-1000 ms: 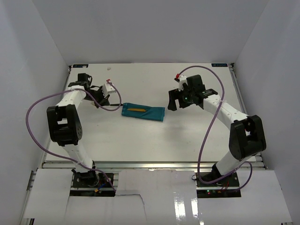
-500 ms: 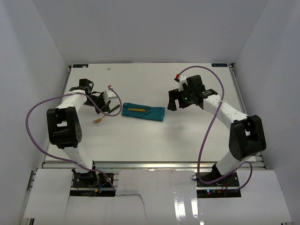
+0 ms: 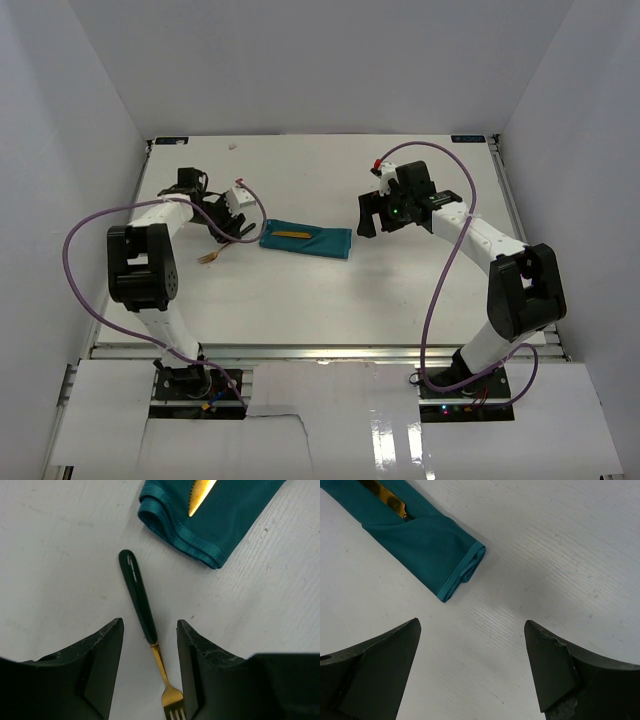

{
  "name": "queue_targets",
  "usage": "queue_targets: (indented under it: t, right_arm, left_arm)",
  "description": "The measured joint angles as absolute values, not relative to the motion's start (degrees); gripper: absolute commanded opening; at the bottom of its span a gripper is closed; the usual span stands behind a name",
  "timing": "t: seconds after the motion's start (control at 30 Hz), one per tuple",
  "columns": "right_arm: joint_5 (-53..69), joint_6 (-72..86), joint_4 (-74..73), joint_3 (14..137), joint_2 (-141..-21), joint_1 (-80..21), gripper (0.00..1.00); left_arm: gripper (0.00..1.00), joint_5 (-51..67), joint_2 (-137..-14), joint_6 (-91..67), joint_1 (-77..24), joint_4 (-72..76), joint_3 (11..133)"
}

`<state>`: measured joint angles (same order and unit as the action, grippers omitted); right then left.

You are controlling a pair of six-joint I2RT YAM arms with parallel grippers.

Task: Fold the napkin into a case and place the utensils inside
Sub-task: Pick up the fork at the center of the board.

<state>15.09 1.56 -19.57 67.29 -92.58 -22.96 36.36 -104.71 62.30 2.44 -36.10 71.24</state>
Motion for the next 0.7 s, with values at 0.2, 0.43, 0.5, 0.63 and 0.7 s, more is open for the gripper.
queue_targets:
  t: [0.2,0.43,0.5,0.63,0.7]
  right_arm:
    - [14.46,1.52,-19.64,67.29,-92.75,-22.96,0.9]
    - [13.34,1.48,-20.16,67.29,-92.75,-22.96,0.9]
    - [12.99,1.39,-20.53,67.29,-92.75,-22.96,0.9]
    - [12.43,1.34,-20.82,67.29,-92.75,-22.96,0.9]
    - [12.29,1.34,-20.93,67.31,-92.77,-22.96,0.9]
  left_arm:
    - [0.5,34.81,-107.48,60.62,-1.5,-33.01,69.84]
    - [0.39,32.42,-107.7,59.02,-1.93,-27.68,68.82]
    - [0.37,31.77,-108.07,58.78,-1.87,-26.3,68.6]
    - [0.36,30.39,-108.51,57.84,-1.69,-25.39,68.14]
    - [0.35,30.37,-108.51,57.52,-1.69,-25.43,68.14]
